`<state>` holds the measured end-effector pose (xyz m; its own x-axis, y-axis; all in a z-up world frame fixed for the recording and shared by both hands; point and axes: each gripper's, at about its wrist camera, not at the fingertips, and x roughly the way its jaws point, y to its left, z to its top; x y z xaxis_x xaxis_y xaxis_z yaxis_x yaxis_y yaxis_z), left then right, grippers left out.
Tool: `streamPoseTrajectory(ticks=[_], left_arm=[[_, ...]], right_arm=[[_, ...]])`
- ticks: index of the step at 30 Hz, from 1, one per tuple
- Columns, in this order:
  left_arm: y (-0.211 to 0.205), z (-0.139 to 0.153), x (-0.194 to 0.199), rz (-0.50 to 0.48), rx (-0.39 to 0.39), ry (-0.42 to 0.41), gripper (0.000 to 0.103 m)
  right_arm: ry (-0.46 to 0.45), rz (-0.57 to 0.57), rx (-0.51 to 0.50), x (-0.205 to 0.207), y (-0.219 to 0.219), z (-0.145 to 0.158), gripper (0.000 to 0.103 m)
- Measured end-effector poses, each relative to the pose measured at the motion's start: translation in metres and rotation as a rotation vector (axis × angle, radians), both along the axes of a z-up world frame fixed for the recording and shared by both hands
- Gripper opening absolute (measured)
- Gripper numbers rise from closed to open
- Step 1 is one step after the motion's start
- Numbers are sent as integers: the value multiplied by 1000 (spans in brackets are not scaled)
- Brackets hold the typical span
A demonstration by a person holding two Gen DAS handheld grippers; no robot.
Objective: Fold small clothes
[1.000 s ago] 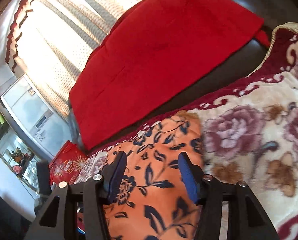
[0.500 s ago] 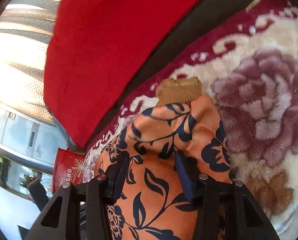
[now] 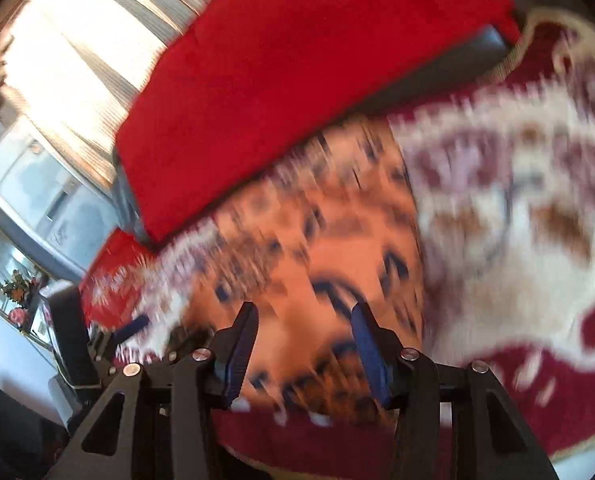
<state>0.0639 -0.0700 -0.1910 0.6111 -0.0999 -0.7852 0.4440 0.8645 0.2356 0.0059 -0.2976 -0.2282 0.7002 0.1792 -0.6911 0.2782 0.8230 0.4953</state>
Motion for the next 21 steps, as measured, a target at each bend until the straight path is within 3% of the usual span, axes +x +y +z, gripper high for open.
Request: streamPoseTrajectory(ticks=[1, 3, 5, 7, 10, 14, 21], left_arm=[[2, 0, 3, 26, -17, 20, 103], [6, 11, 6, 56, -53, 58, 103], [8, 28, 3, 67, -69, 61, 103], [12, 48, -9, 64, -102, 11, 103], [21, 82, -29, 72, -152, -59, 103], [35, 124, -64, 78, -186, -164, 103], [68, 176, -105, 110, -214, -316, 103]], right_arm=[[40, -3, 44, 2, -4, -16, 52], [29, -12, 110, -1, -12, -23, 51], [14, -15, 134, -12, -15, -7, 51], [-44, -16, 129, -26, -15, 11, 52], [-153, -41, 56, -55, -11, 49, 53], [-260, -98, -34, -88, 0, 94, 72], [-301, -102, -202, -99, 35, 142, 73]])
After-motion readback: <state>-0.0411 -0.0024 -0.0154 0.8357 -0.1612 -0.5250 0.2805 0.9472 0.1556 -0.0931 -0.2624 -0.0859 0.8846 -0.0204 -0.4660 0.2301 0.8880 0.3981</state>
